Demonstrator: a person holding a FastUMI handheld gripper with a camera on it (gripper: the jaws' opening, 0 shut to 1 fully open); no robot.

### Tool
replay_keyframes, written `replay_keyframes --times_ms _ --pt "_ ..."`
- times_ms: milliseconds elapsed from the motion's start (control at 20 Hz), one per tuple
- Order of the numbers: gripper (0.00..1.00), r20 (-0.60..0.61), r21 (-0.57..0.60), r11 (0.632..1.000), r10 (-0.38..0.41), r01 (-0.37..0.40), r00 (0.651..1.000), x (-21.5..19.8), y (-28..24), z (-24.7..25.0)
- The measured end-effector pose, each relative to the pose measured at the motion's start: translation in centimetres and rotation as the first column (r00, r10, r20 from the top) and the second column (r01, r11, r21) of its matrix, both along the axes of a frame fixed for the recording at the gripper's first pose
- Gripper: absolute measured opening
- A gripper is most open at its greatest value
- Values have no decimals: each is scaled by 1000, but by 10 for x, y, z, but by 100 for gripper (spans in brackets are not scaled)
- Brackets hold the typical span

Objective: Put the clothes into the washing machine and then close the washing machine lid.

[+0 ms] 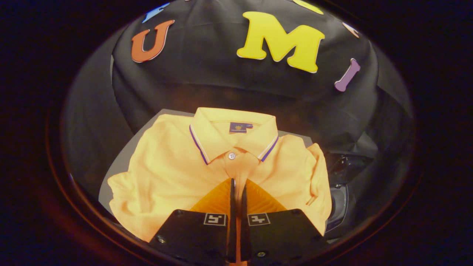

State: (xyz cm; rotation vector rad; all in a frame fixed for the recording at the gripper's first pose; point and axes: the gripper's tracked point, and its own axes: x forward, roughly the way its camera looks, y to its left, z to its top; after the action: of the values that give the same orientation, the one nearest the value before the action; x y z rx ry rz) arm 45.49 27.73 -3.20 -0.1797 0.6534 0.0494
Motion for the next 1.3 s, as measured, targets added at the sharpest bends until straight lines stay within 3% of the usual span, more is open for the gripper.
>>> replay_keyframes --times_ms 200,400,750,900,1300 --pt "5 -13 42 999 28 -27 1000 1 1 2" --pt "4 -3 182 983 27 -26 1000 -8 -1 9" --pt "4 138 280 954 68 -105 988 -44 -6 61" --pt "4 242 276 949 87 -155 966 -59 -13 99" --pt "4 490 218 949 94 -226 867 -176 -53 200"
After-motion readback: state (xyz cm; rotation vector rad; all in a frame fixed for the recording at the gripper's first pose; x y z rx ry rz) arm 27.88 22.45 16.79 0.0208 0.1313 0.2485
